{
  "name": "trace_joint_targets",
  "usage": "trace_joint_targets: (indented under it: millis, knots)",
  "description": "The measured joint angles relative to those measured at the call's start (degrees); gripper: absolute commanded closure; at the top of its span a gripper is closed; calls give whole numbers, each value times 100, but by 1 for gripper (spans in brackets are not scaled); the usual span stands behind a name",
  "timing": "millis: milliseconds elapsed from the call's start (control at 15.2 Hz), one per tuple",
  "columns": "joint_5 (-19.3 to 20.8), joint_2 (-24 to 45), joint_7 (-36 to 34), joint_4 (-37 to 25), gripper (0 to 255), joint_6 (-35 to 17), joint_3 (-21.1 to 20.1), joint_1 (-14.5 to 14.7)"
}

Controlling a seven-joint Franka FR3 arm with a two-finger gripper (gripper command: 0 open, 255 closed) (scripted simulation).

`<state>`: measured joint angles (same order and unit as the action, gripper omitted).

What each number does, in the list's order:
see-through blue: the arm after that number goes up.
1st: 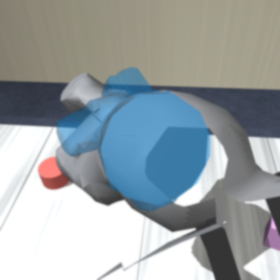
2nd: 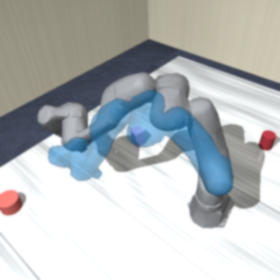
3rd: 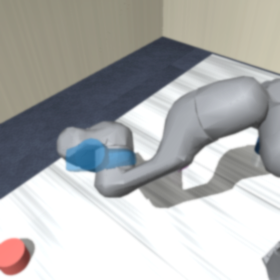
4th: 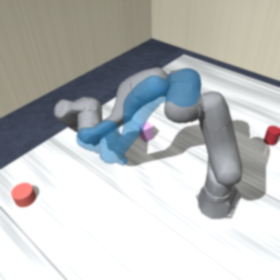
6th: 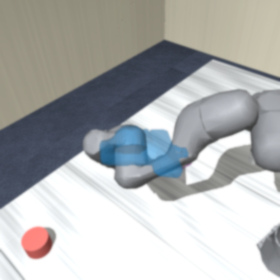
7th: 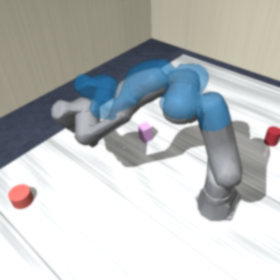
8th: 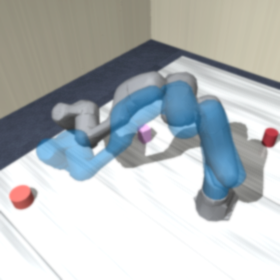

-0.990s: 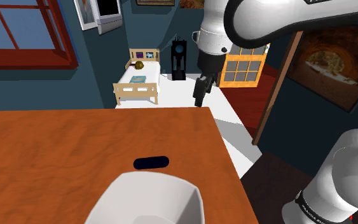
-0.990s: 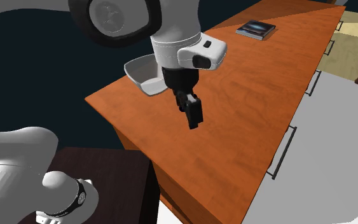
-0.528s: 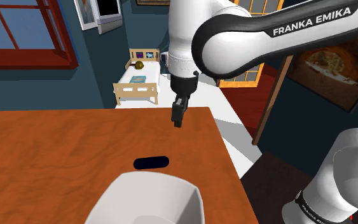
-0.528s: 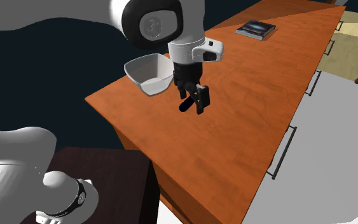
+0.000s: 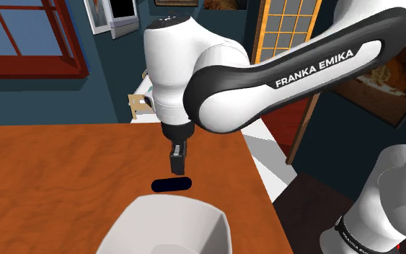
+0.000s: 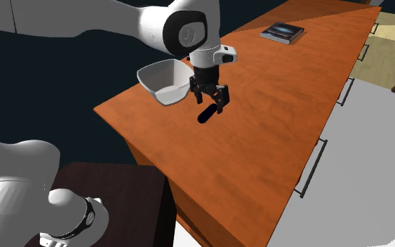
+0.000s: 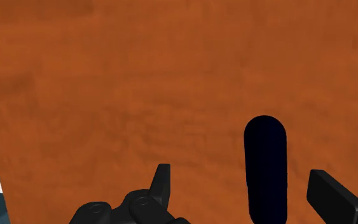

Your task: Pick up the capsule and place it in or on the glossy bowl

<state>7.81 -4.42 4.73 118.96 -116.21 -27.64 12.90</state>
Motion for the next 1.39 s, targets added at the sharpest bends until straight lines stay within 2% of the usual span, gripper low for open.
trace_joint_targets:
  millis: [264,528,792,1188,1254,1386]
  knots:
    - [386,536,-40,-195,0,-112,-246,209]
    - [566,773,-128,-124,0,-352,-266,243]
    - [701,941,-211,-14,0,-595,-241,238]
    - [717,955,-219,19,0,-643,-236,234]
    - [717,955,-219,19,255,-643,-236,234]
    - [717,954,-219,18,255,-643,-236,234]
